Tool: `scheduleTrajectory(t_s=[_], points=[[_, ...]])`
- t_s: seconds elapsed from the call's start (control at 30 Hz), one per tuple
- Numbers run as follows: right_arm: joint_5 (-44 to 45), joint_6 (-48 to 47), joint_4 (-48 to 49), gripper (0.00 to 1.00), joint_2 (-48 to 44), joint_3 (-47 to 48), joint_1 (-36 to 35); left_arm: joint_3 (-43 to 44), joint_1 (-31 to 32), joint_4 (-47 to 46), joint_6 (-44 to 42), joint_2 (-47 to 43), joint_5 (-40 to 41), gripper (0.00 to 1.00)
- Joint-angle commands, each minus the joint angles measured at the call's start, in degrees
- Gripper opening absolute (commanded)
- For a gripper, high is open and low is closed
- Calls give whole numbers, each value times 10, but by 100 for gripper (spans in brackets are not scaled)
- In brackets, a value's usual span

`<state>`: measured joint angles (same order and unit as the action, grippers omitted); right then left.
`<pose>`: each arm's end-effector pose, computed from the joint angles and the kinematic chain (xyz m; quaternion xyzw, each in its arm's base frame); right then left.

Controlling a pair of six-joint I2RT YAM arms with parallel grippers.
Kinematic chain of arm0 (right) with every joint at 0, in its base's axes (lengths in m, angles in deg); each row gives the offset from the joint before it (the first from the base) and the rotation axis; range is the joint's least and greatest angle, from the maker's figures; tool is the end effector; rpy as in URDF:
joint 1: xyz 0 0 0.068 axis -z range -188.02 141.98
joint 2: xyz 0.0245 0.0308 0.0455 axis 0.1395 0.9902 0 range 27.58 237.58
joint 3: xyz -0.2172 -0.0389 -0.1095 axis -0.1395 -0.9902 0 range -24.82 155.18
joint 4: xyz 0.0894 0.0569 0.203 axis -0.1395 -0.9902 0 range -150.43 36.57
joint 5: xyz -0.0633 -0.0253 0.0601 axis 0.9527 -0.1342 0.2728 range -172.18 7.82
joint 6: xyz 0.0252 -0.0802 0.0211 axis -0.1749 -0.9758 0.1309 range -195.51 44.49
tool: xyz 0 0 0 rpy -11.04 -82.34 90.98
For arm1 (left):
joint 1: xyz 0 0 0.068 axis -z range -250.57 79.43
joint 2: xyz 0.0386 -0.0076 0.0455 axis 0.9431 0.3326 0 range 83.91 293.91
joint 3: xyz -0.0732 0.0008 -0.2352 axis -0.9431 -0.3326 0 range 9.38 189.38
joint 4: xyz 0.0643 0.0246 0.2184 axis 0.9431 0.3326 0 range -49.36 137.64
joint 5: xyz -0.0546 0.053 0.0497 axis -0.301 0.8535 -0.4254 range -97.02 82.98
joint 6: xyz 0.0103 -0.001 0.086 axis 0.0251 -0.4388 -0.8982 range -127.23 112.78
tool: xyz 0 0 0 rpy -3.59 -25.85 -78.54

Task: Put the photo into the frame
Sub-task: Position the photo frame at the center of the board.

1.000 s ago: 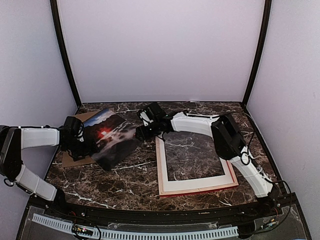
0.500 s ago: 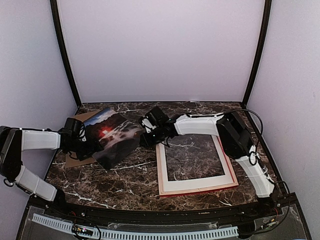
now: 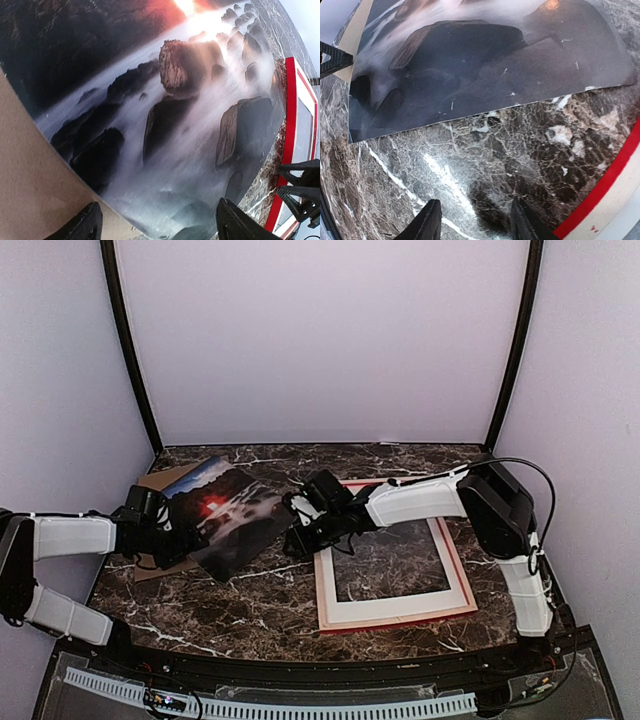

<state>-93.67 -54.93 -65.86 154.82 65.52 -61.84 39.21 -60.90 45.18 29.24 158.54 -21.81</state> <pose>0.2617 0.3837 0.1106 -0.3002 0.8840 0.2838 0.2187 0.2383 -0.0604 0.1239 -0.1719 0.9150 -0.2460 0.2698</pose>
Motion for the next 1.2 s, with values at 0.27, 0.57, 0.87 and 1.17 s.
scheduleTrajectory(t_s=[0.27, 0.57, 0.87, 1.17], points=[[106, 25, -47, 54, -3, 27, 5, 71, 61, 84, -68, -32, 73, 81], [97, 22, -45, 52, -36, 0, 26, 170, 65, 87, -113, 127, 91, 82], [55, 8, -28, 52, -87, -34, 39, 163, 86, 74, -103, 185, 58, 79], [39, -1, -30, 52, -107, -34, 58, 75, 155, 61, -58, 160, 33, 73]])
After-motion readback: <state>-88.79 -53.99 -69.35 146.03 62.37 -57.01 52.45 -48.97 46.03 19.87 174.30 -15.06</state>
